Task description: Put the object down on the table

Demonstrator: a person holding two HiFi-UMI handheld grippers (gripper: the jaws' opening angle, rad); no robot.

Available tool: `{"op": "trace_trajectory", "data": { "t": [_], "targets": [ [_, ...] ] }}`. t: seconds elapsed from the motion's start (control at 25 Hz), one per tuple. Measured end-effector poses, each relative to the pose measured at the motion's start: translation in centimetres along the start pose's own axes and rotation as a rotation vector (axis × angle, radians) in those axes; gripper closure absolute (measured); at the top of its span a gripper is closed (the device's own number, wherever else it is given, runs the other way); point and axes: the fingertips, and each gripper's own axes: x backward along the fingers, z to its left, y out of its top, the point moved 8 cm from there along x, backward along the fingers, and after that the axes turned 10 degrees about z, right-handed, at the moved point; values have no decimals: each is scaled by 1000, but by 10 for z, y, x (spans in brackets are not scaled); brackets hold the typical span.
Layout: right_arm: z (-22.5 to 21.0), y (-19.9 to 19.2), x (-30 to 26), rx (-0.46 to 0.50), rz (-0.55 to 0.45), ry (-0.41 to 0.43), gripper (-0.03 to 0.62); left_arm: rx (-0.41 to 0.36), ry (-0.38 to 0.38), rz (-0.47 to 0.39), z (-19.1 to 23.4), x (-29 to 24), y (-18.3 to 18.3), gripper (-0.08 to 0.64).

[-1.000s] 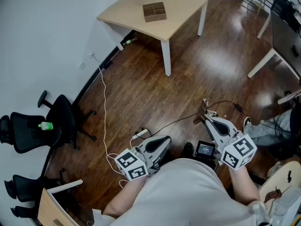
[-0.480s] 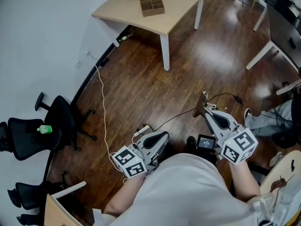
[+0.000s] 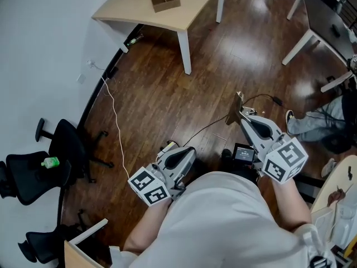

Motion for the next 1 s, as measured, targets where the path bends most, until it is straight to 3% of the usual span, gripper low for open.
{"op": "trace_trajectory", "data": {
  "t": [0.56, 1.0],
  "targets": [
    [-2, 10, -12, 7, 7, -14, 585, 12, -3, -1, 9, 8, 1, 558],
    [-40, 35, -65, 23, -8, 81, 585, -11, 117, -24, 34, -3, 27, 558]
  ]
}}
